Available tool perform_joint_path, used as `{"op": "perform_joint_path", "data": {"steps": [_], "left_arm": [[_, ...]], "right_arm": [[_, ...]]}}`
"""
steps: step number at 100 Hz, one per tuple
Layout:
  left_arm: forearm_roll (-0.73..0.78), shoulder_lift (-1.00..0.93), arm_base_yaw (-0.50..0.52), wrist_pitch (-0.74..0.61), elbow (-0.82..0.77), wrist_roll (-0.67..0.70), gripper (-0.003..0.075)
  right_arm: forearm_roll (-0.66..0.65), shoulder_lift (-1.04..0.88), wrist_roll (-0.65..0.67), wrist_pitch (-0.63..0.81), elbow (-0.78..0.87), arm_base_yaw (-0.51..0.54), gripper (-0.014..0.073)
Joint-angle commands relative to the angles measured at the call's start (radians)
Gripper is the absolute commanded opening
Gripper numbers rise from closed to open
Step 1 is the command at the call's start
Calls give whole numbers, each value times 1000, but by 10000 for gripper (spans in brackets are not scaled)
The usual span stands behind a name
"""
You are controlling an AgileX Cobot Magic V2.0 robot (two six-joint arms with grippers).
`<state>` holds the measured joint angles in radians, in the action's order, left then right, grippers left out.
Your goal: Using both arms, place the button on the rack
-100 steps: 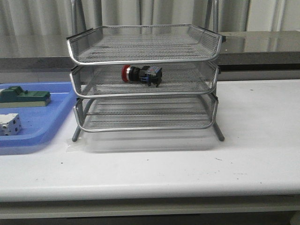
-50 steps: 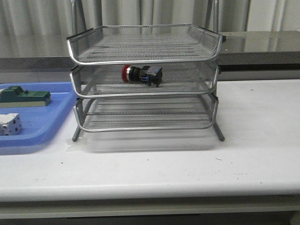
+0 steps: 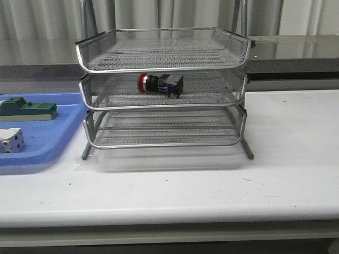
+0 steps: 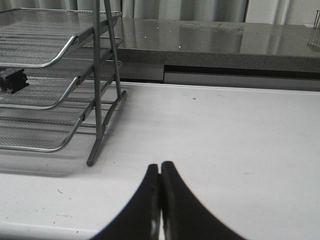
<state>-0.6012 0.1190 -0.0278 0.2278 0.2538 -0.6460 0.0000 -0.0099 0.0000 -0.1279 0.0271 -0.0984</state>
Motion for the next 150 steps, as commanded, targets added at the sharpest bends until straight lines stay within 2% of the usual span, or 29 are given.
{"op": "perform_joint_path", "data": {"steps": [1, 22, 30, 37, 49, 59, 70, 90, 112, 150], "left_arm": [[-17, 8, 3, -68, 28, 7, -20], [-3, 8, 3, -76, 25, 12, -20], [68, 8, 3, -76, 14, 65, -20], [228, 8, 3, -76, 1, 230, -20], [514, 8, 3, -101, -37, 595, -20], [635, -4, 3, -158, -78, 723, -20], [643, -52, 3, -212, -130, 729, -20], [643, -157, 3, -228, -216, 730, -20], [643, -155, 3, -283, -291, 744, -20], [646, -155, 3, -275, -291, 744, -20]], "right_arm": [[-7, -18, 0, 84, 1, 5, -60], [-7, -18, 0, 84, 1, 5, -60], [-7, -18, 0, 84, 1, 5, -60], [-7, -18, 0, 84, 1, 5, -60], [-7, -18, 0, 84, 1, 5, -60], [-7, -18, 0, 84, 1, 5, -60], [-7, -18, 0, 84, 1, 5, -60], [-7, -18, 0, 84, 1, 5, -60], [-7, -18, 0, 84, 1, 5, -60], [-7, -18, 0, 84, 1, 5, -60]]}}
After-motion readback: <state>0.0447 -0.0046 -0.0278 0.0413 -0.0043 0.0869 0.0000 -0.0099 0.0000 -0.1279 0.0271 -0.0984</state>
